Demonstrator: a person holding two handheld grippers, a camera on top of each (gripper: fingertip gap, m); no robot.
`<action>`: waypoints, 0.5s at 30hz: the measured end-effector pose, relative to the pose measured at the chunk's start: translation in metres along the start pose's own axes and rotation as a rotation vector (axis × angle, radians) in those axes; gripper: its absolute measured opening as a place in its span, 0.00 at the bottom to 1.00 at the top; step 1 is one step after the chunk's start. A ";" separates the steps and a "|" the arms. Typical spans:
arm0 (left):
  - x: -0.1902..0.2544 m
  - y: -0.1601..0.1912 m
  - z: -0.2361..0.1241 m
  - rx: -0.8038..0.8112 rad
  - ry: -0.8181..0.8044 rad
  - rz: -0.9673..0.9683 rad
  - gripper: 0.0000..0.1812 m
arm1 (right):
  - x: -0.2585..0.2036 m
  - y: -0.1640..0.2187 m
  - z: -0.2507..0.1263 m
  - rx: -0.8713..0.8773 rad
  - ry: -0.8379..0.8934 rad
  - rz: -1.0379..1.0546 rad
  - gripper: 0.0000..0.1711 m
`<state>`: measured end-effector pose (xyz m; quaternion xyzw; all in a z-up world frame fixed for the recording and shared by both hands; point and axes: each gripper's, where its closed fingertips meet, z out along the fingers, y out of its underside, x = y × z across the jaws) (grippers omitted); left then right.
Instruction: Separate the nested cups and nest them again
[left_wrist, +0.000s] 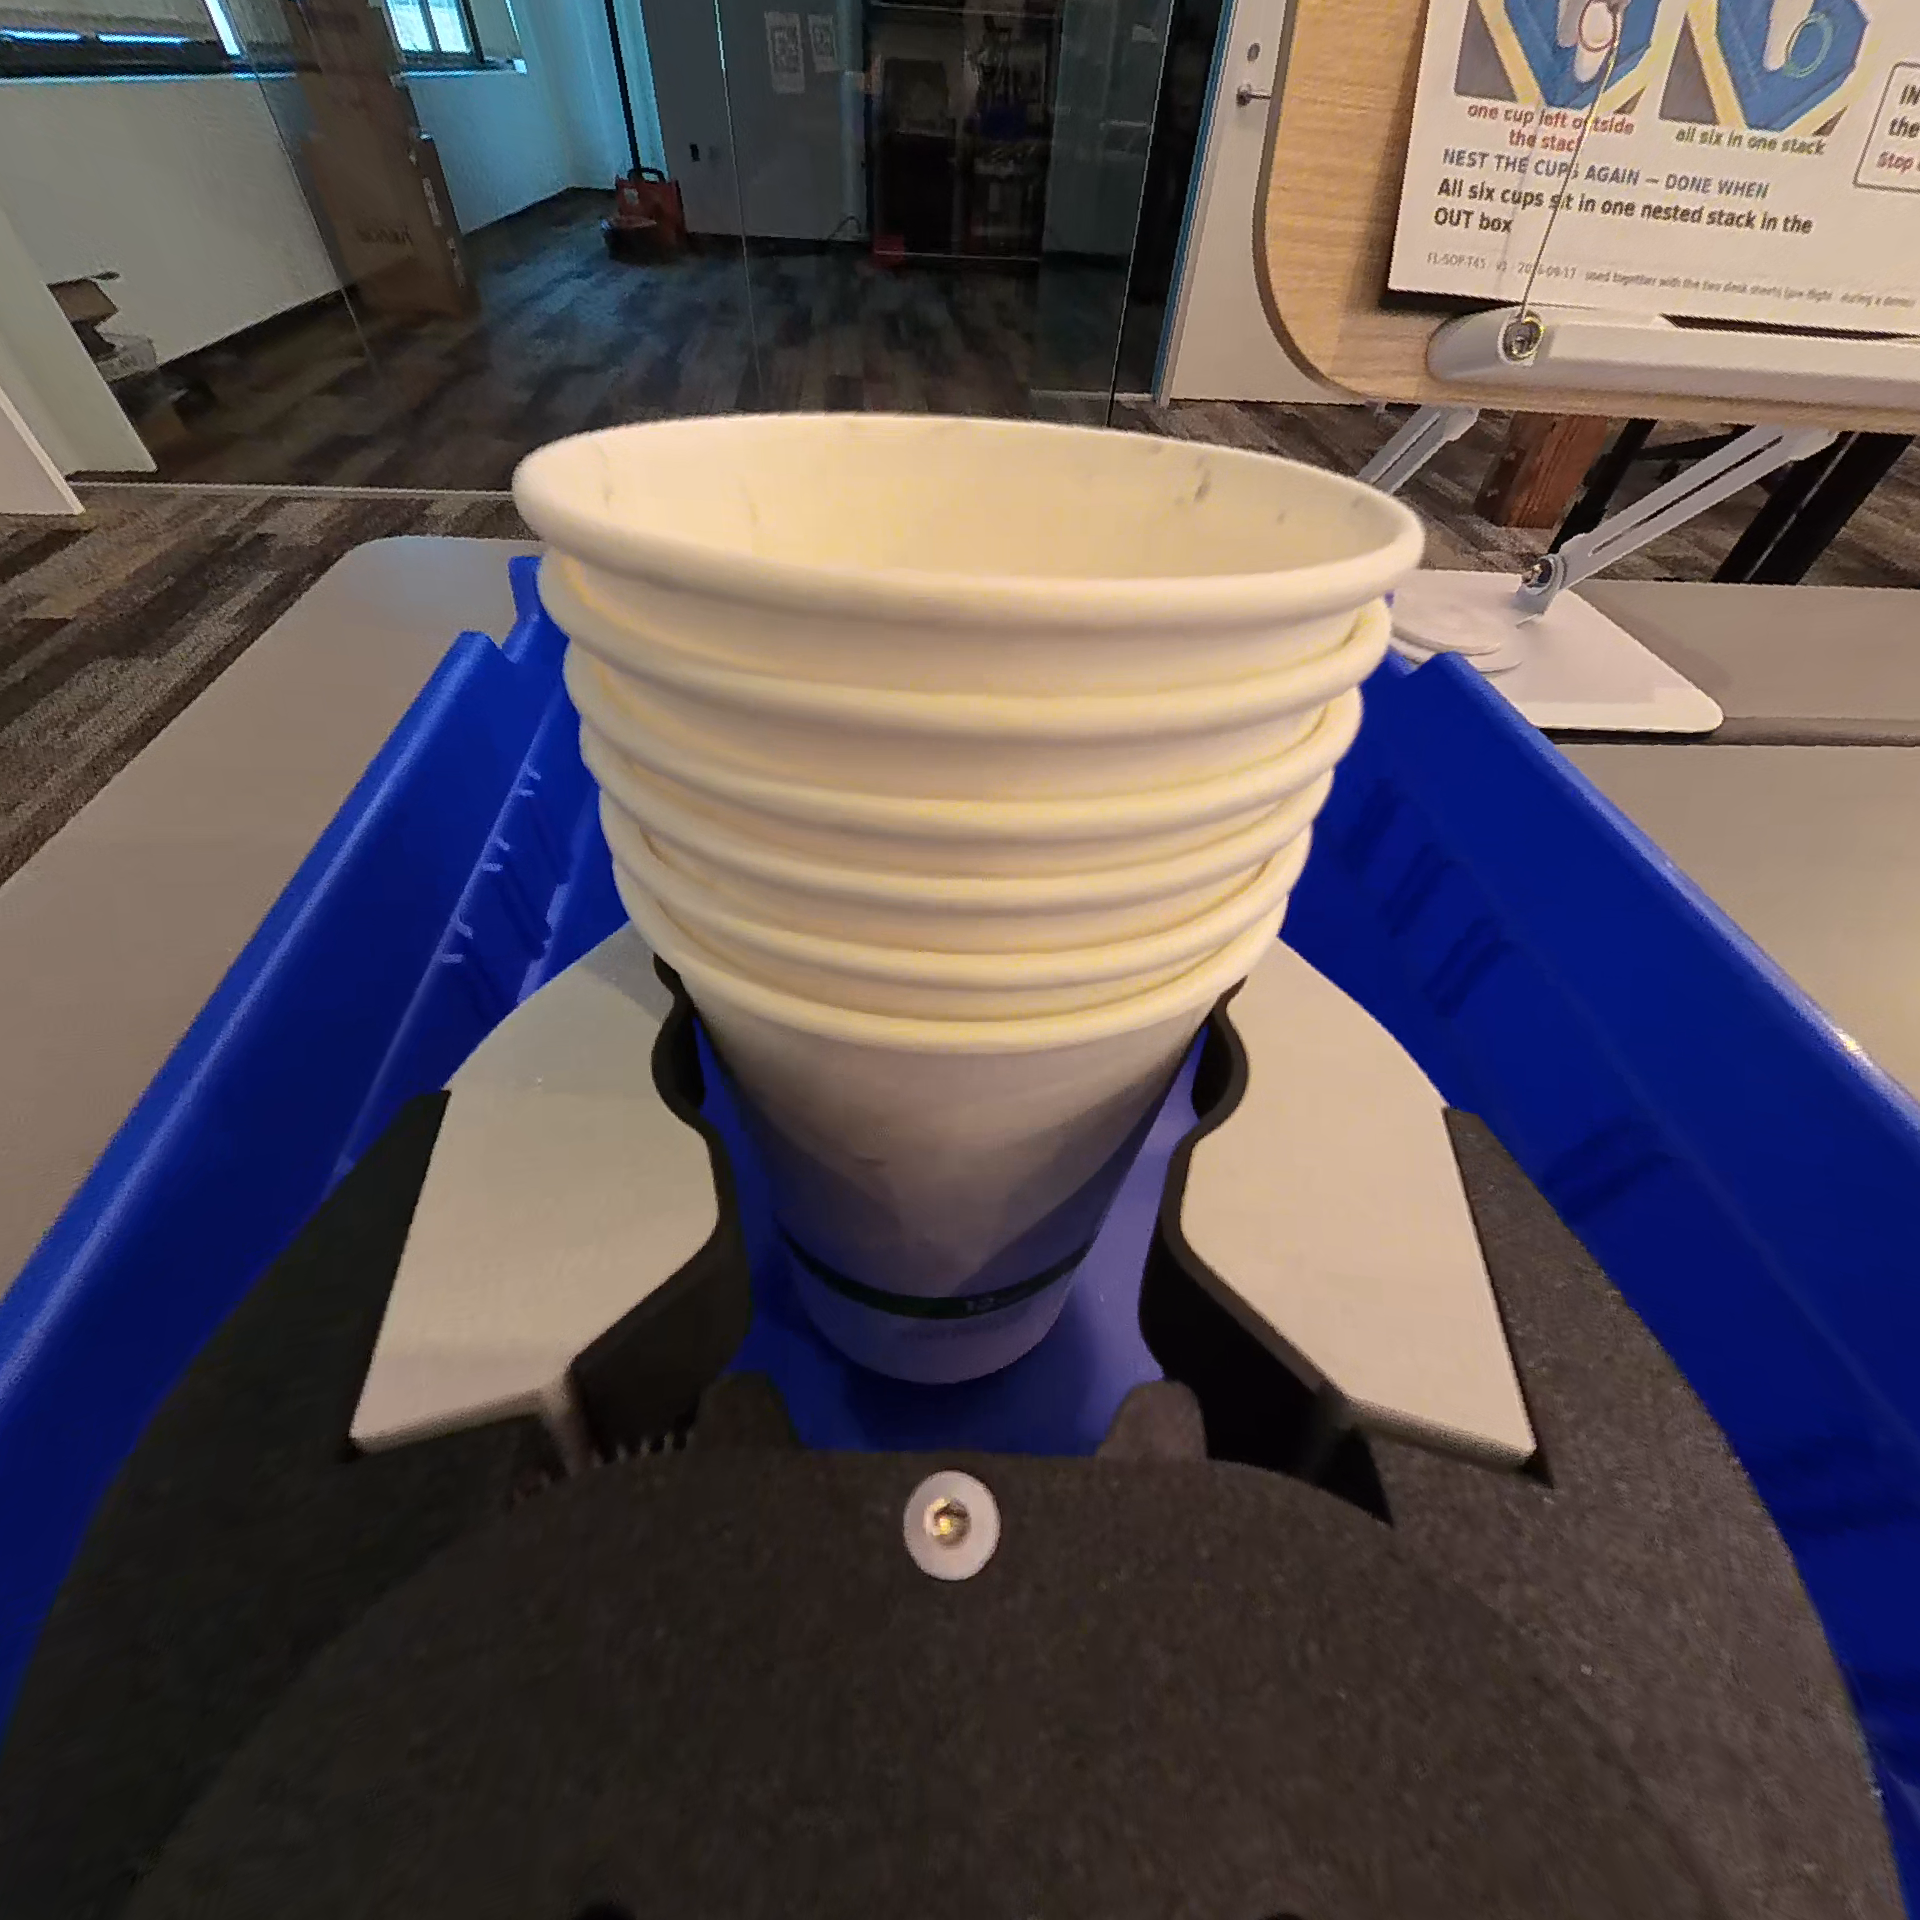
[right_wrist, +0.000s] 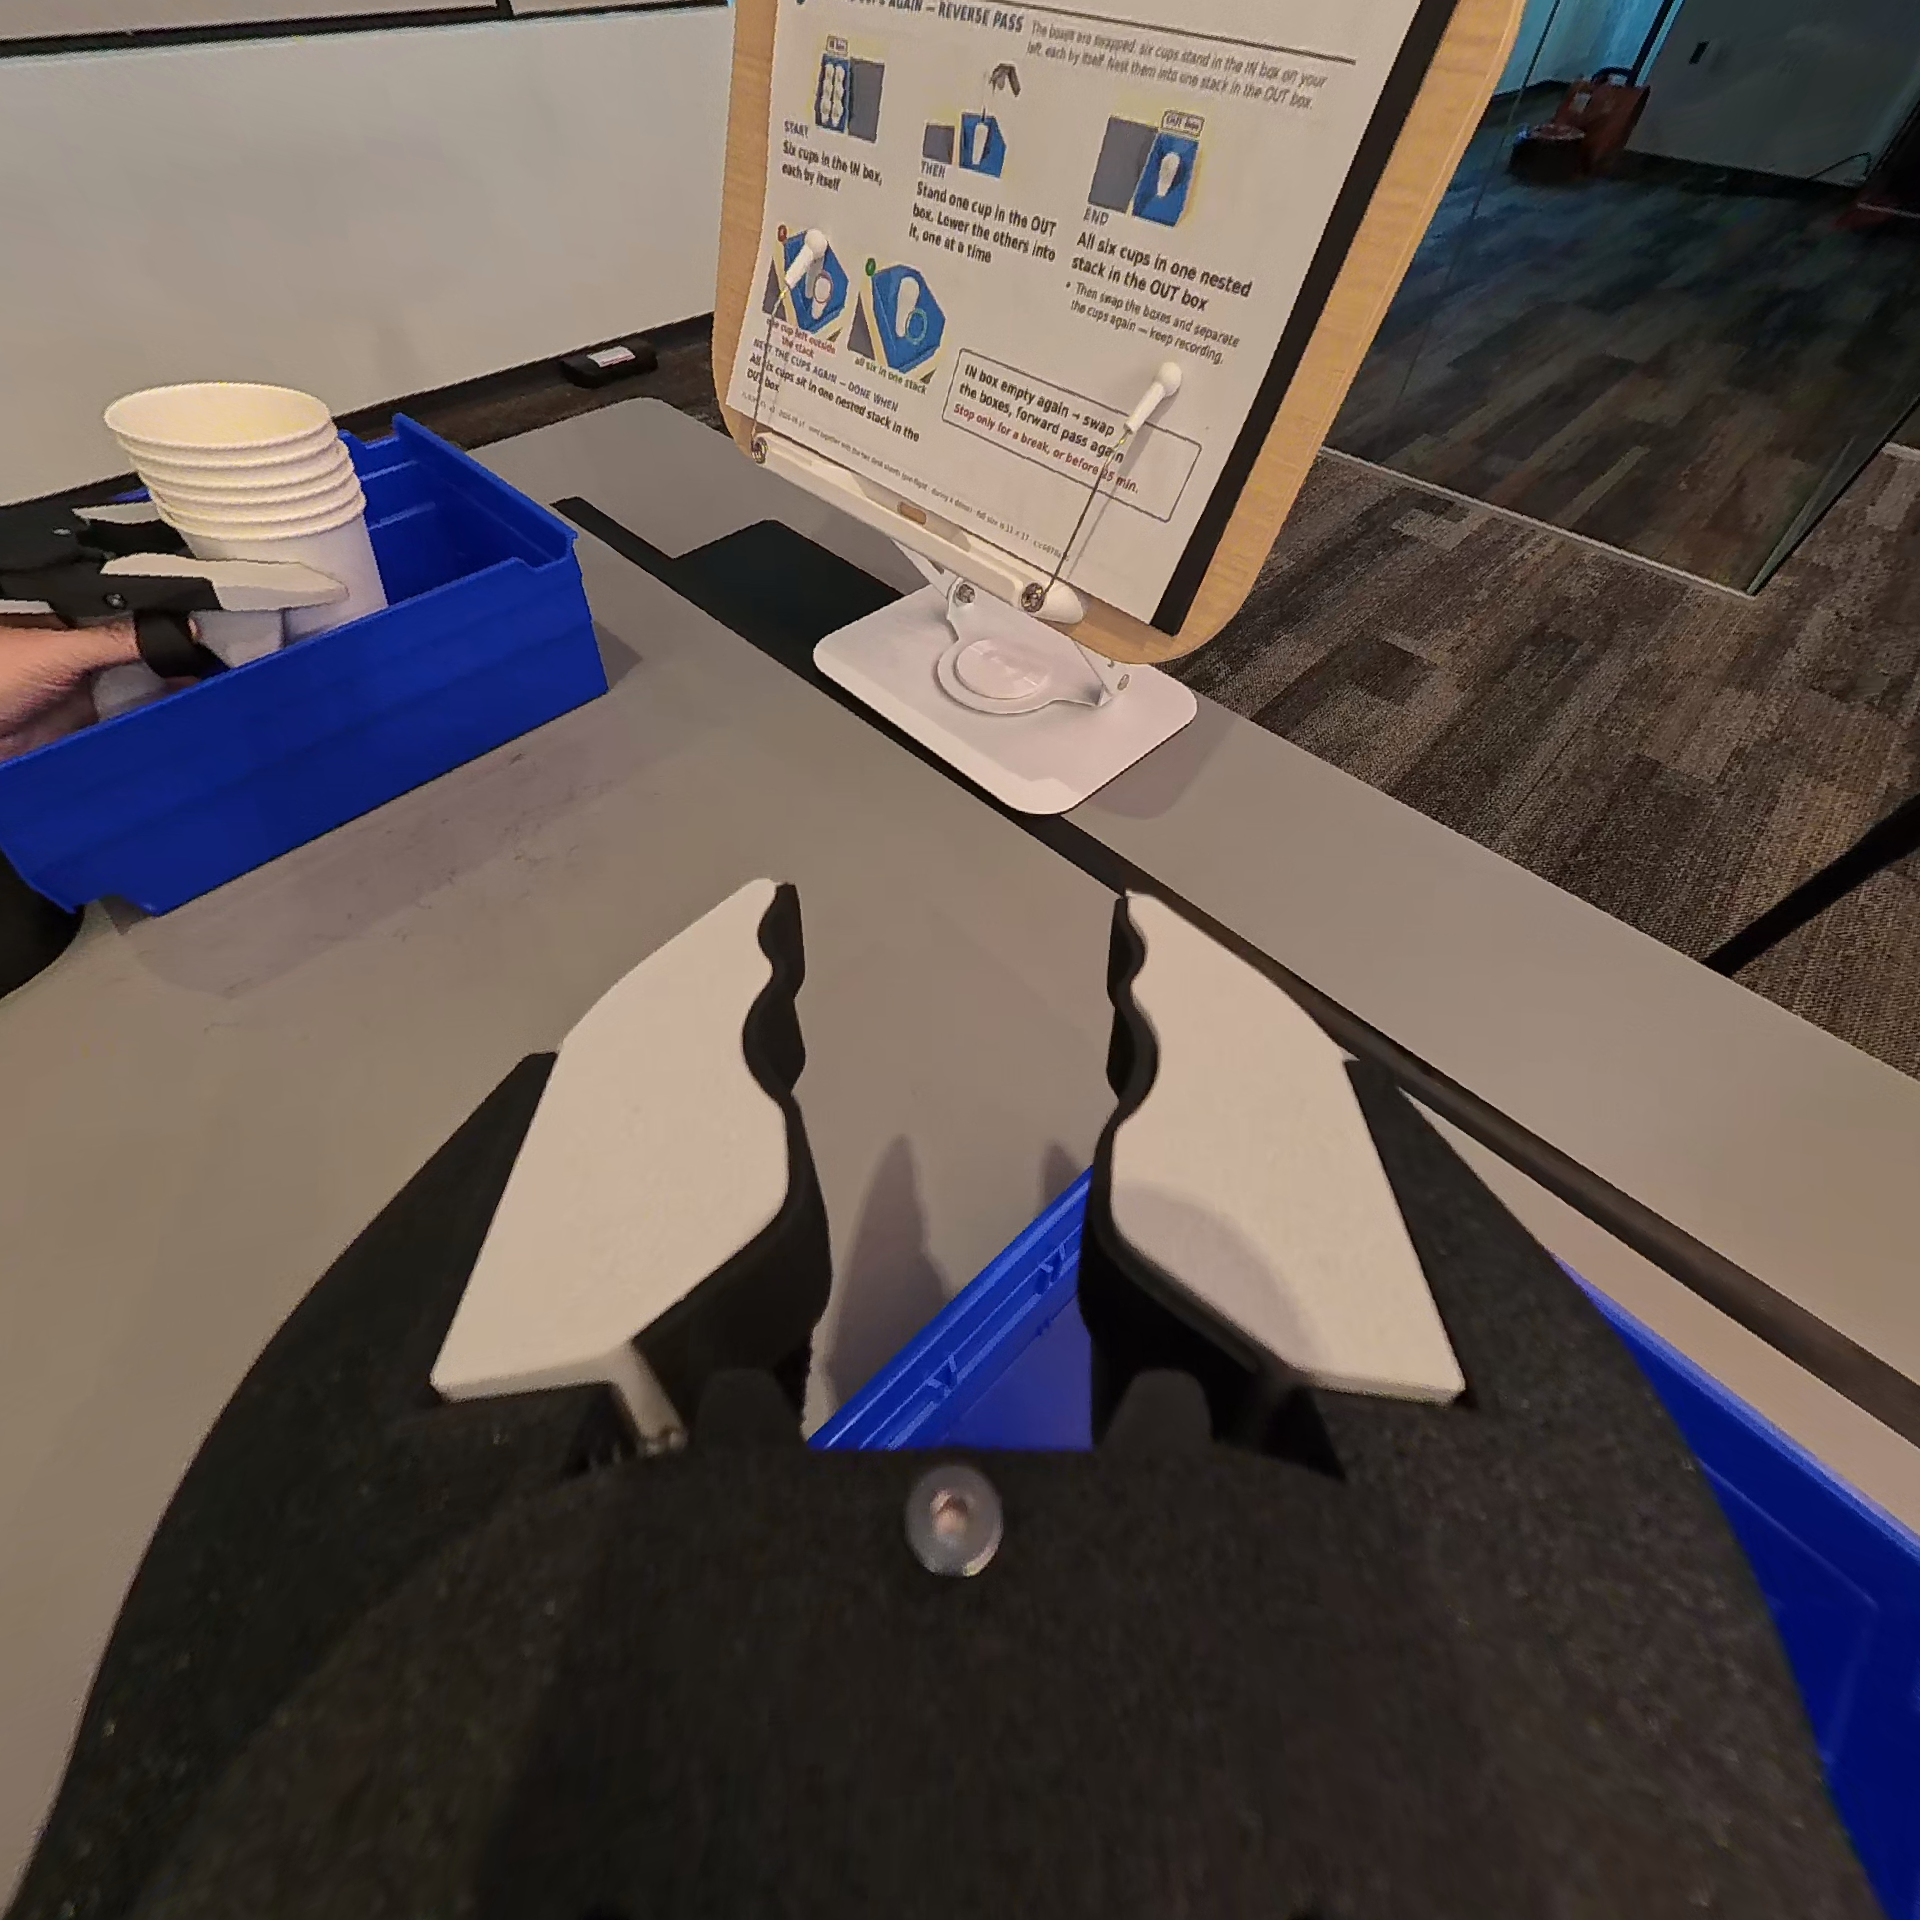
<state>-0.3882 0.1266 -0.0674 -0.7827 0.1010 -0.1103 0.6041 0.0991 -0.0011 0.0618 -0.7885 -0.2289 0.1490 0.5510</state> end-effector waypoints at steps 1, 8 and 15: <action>0.000 0.000 0.000 0.000 0.003 -0.006 0.52 | 0.000 0.001 0.001 -0.005 0.000 -0.001 0.33; 0.006 -0.004 0.002 -0.015 0.036 -0.029 0.51 | 0.001 0.005 0.003 -0.028 0.005 -0.011 0.33; 0.006 -0.035 -0.008 0.062 0.035 0.021 0.51 | 0.004 0.009 0.004 -0.042 0.008 -0.009 0.33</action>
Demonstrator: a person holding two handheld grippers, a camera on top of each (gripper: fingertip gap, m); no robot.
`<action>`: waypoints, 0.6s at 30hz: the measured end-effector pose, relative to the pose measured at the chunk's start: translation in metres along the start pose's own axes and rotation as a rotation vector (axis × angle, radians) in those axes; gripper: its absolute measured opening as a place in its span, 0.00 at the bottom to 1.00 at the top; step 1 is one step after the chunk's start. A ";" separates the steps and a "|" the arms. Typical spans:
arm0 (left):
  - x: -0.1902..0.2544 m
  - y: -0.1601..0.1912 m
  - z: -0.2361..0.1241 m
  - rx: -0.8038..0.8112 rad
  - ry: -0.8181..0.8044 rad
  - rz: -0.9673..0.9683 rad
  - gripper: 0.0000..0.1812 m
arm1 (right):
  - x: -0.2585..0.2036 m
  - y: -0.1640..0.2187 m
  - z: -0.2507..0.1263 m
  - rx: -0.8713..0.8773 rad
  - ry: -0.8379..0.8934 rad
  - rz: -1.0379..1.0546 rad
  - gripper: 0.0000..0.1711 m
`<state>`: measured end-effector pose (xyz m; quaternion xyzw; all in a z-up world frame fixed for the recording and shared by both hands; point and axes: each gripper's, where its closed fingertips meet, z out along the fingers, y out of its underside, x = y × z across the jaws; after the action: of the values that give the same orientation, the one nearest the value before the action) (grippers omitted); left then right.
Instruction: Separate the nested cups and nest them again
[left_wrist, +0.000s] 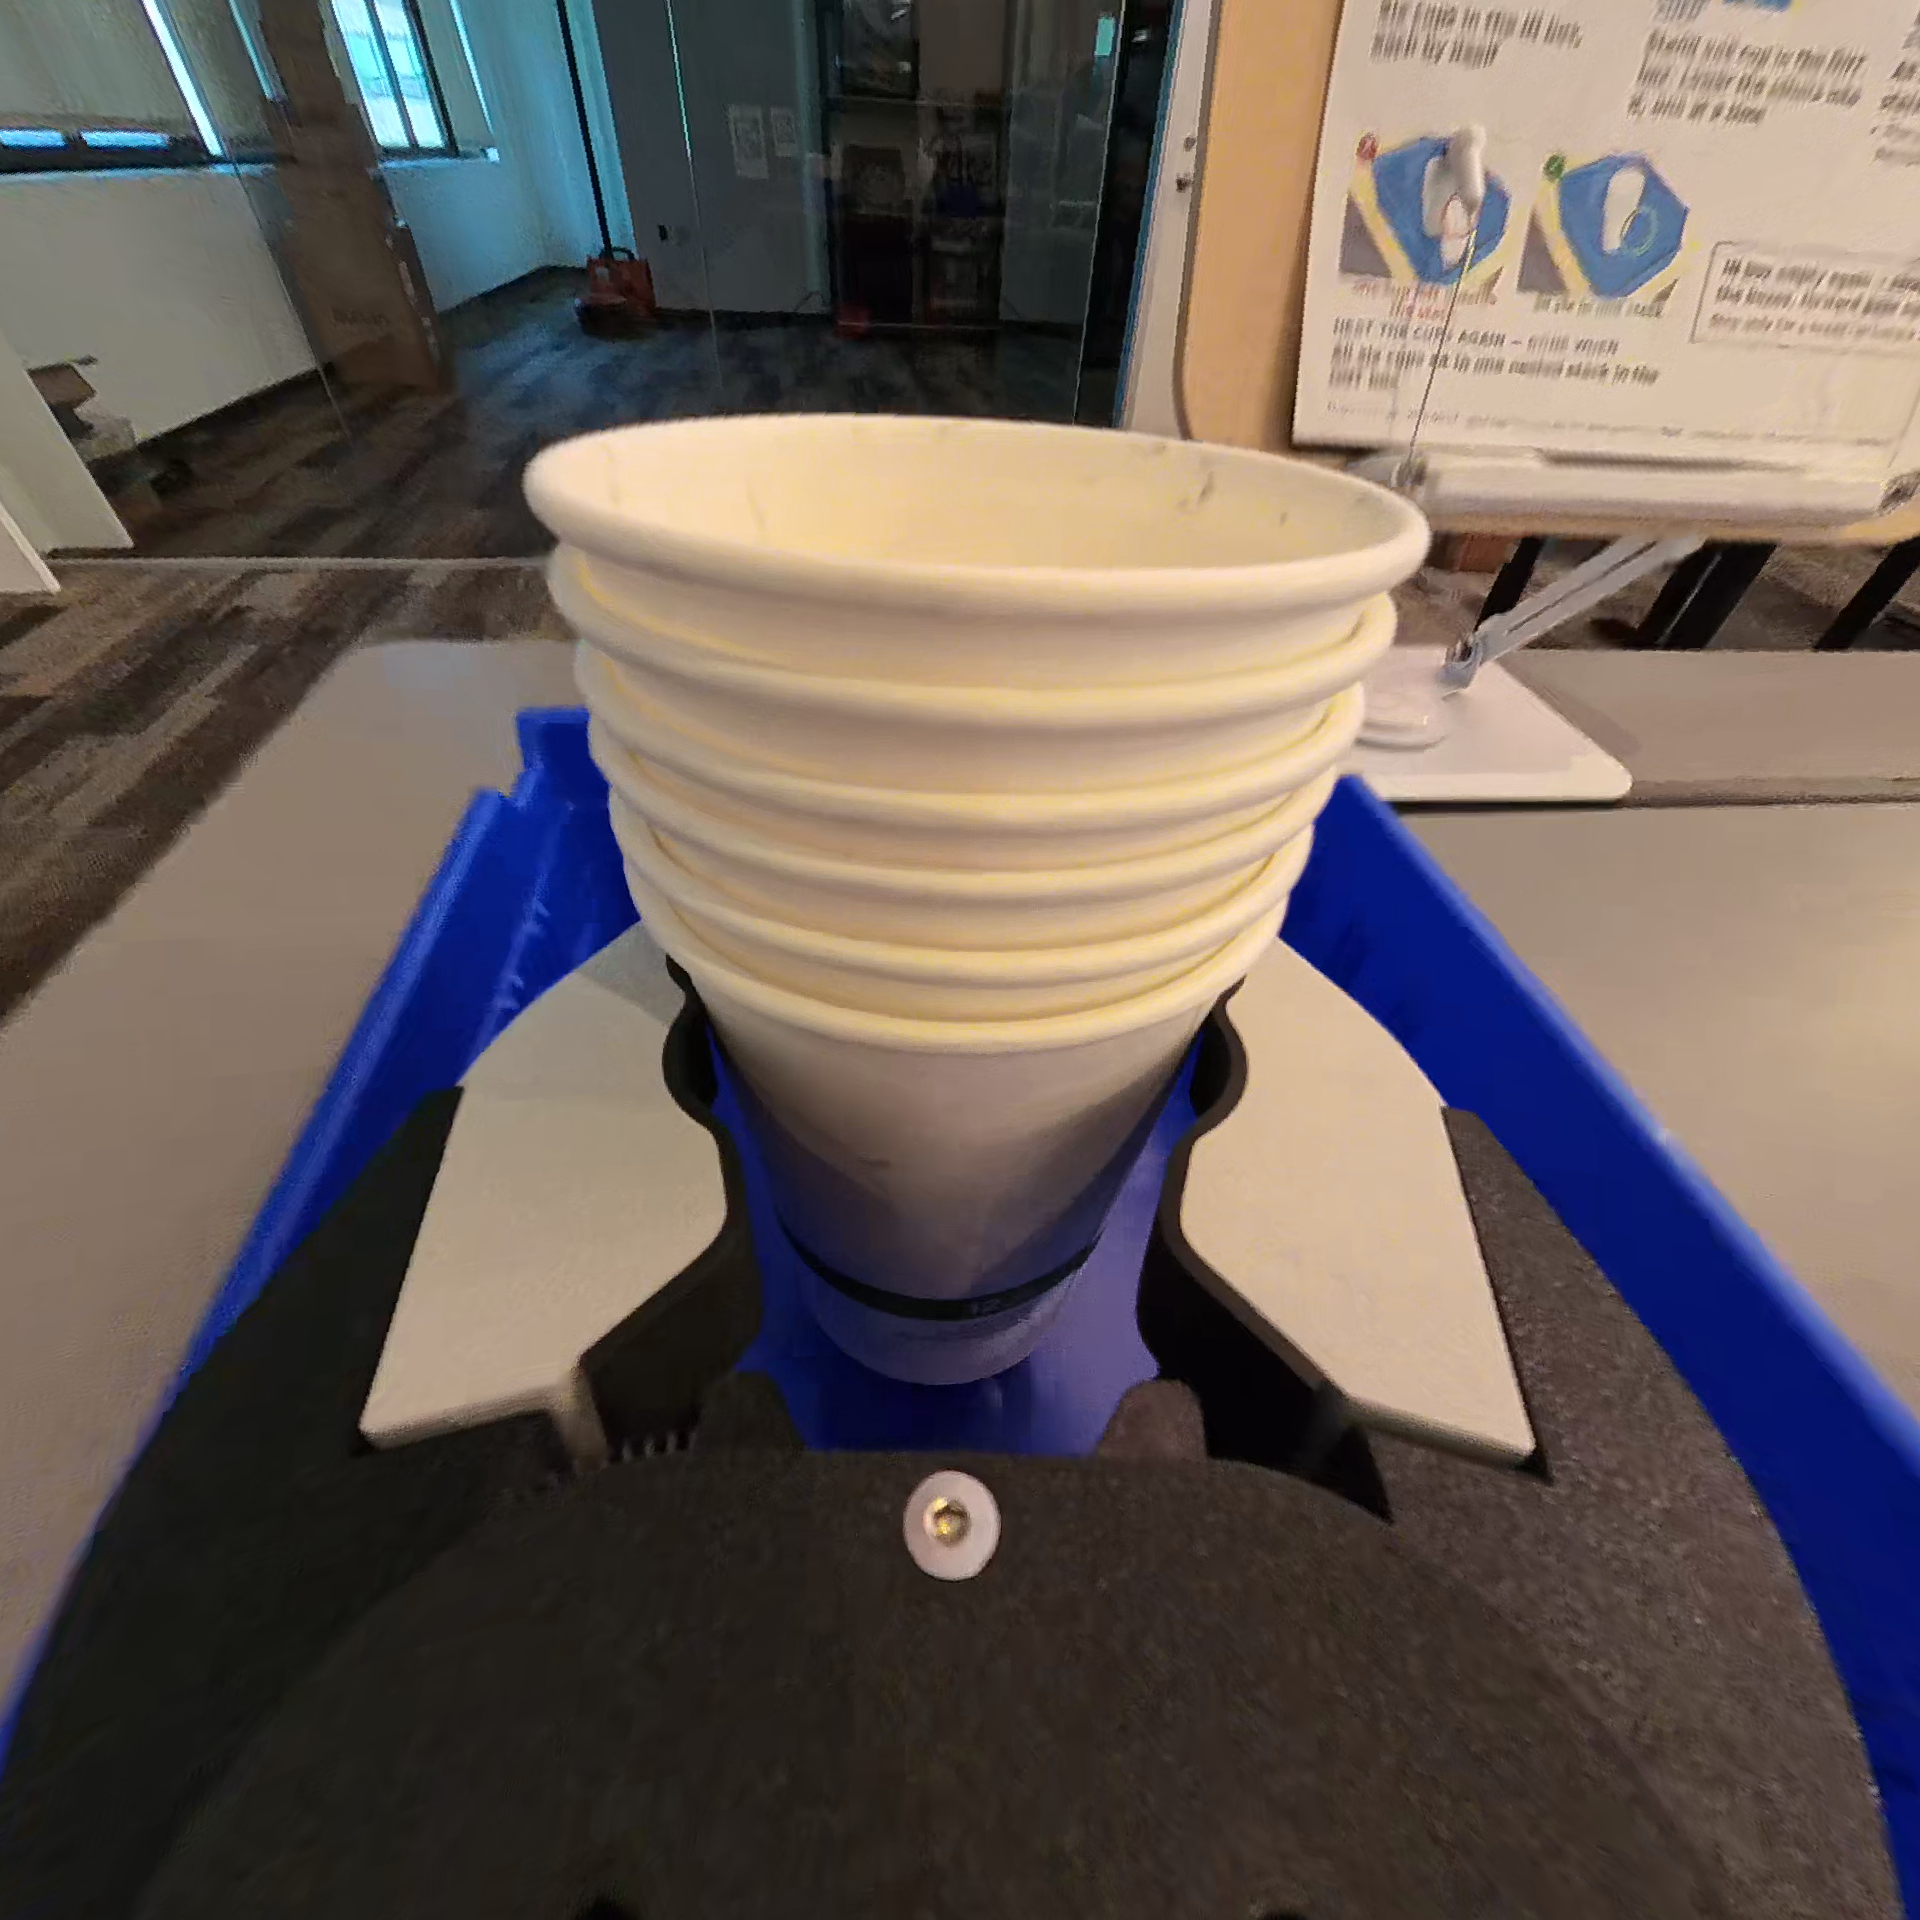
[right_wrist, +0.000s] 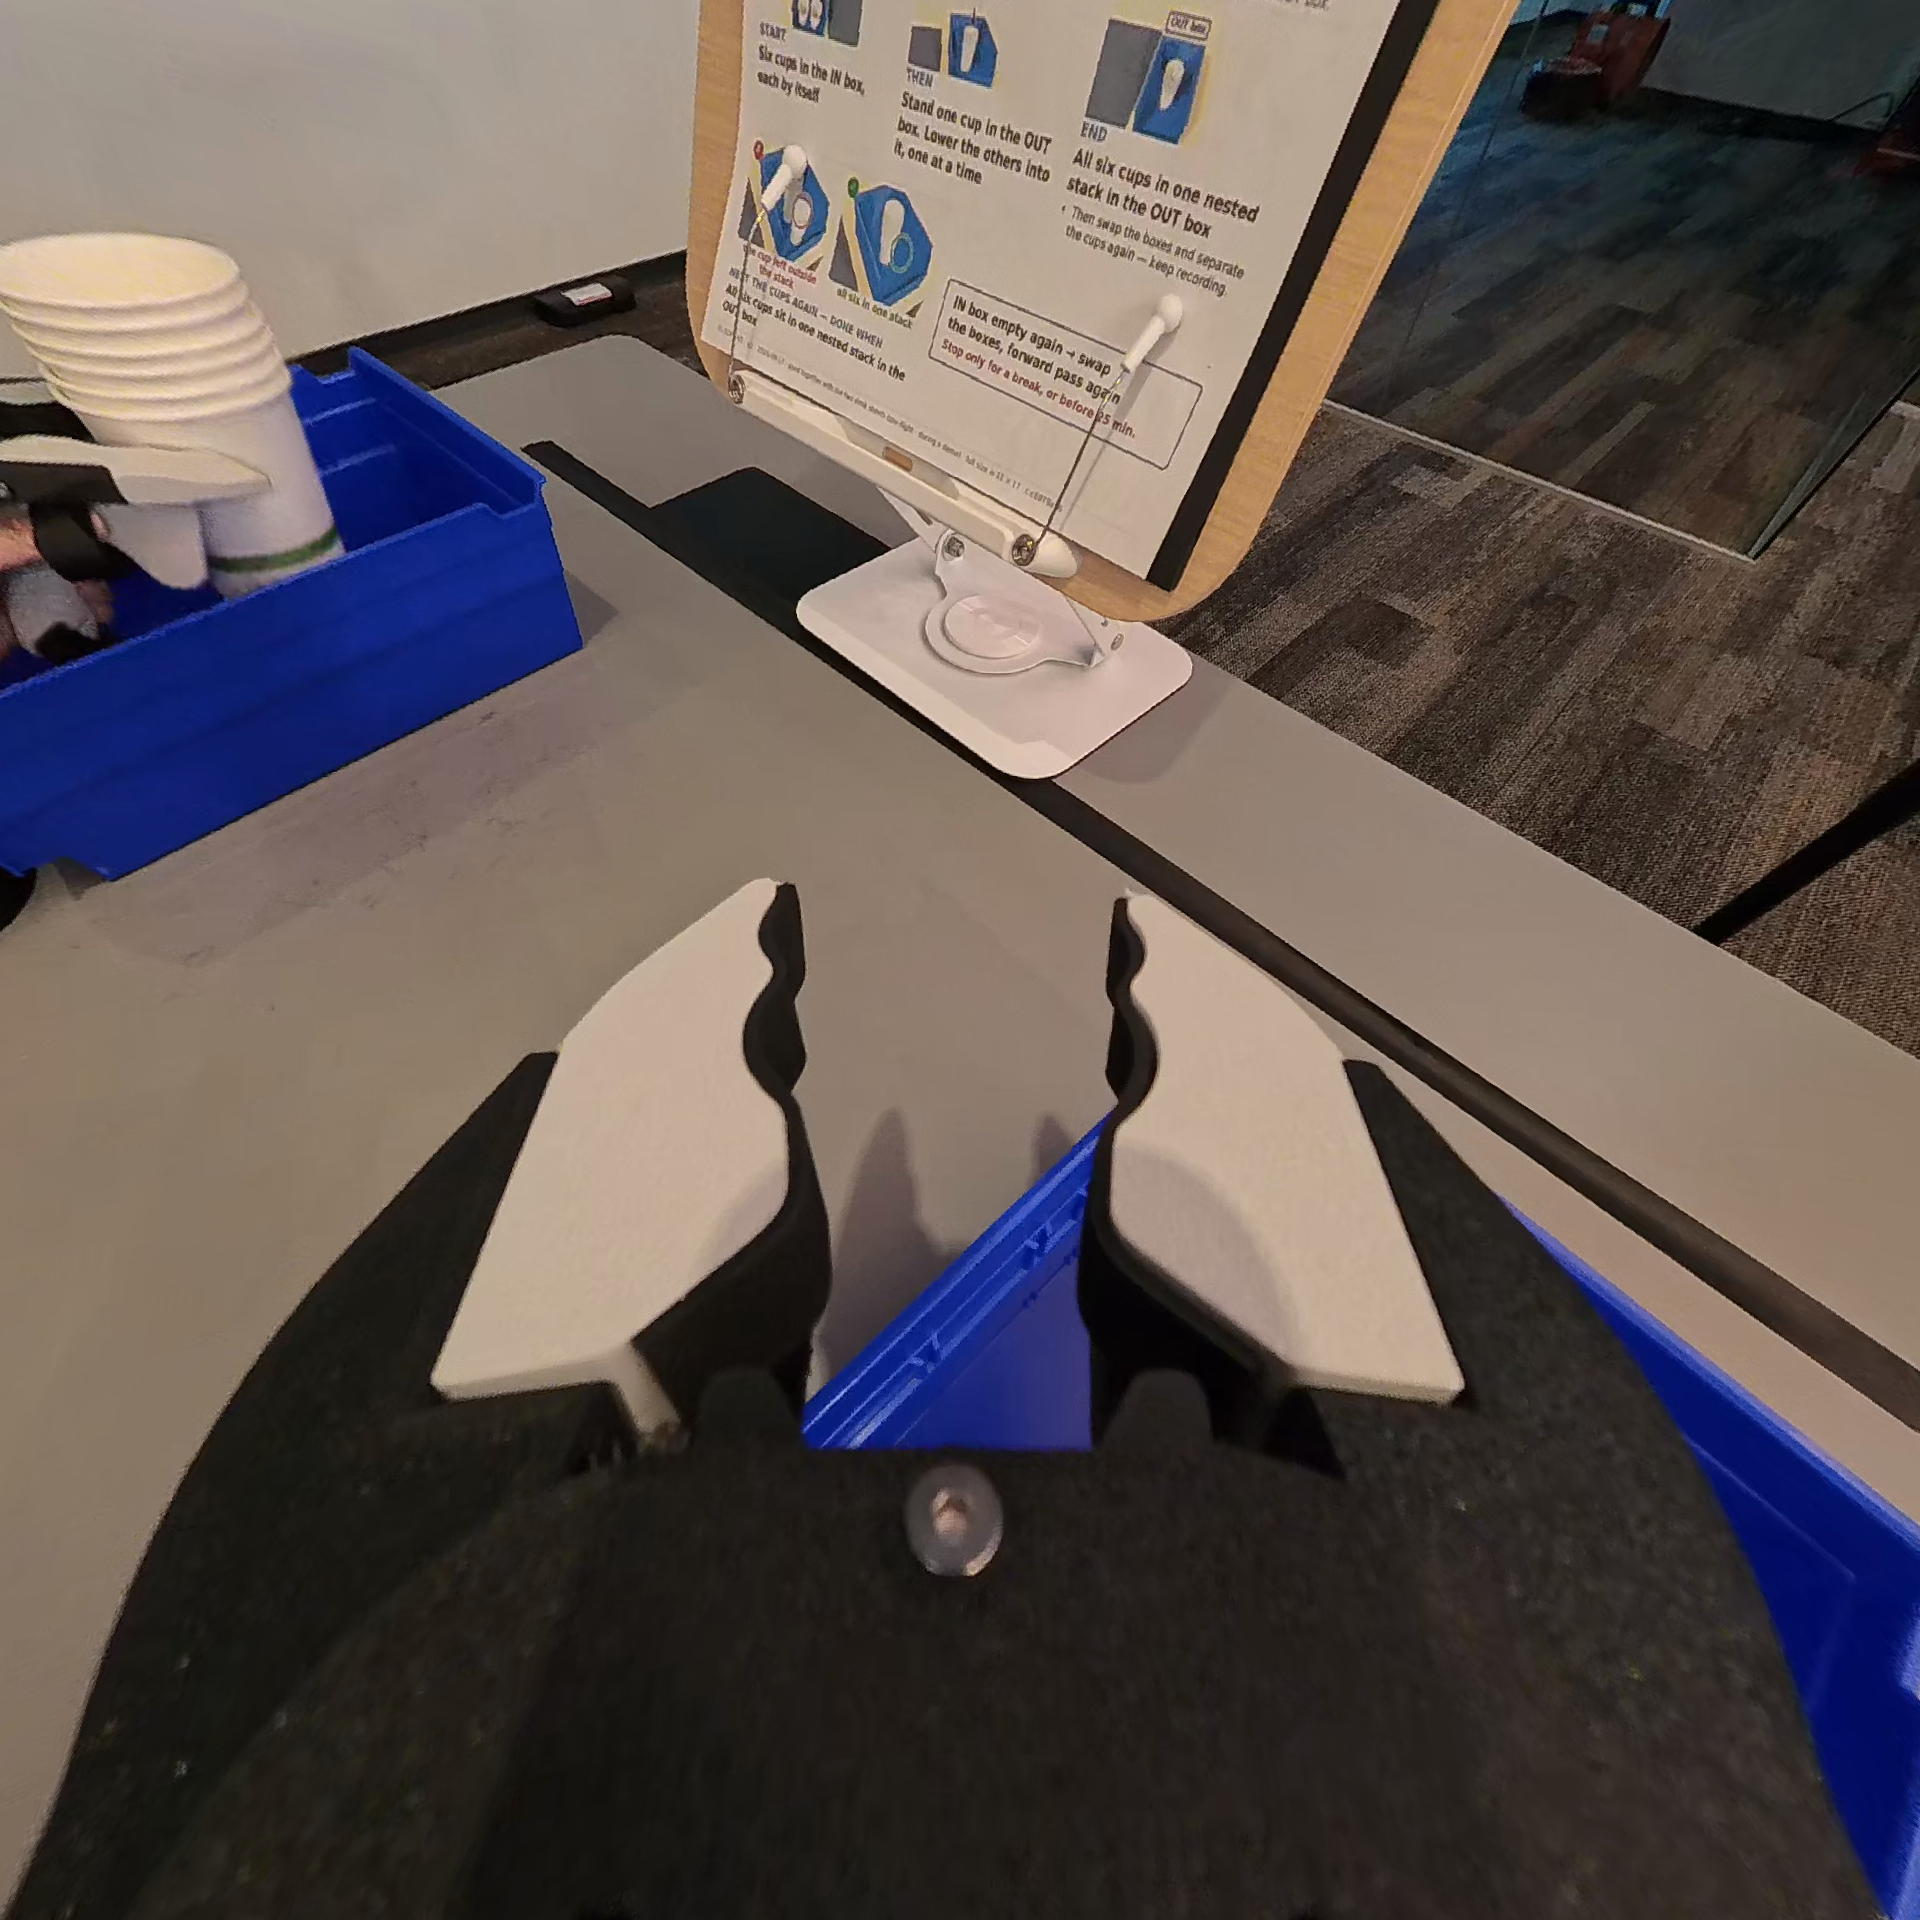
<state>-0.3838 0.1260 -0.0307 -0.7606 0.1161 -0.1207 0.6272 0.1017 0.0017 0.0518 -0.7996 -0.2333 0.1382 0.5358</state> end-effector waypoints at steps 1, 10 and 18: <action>-0.002 -0.011 -0.003 0.022 -0.003 0.007 0.51 | 0.000 0.000 0.000 -0.001 0.000 0.000 0.33; 0.052 -0.134 -0.046 0.166 0.265 -0.040 0.51 | -0.003 0.002 0.009 -0.022 -0.005 -0.011 0.32; 0.216 -0.147 -0.064 0.121 0.767 0.017 0.51 | -0.015 -0.003 0.011 -0.028 -0.019 -0.051 0.32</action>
<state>-0.1972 0.0231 0.1338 -0.6210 0.3411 -0.3977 0.5829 0.0833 0.0039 0.0501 -0.7995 -0.2605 0.1288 0.5256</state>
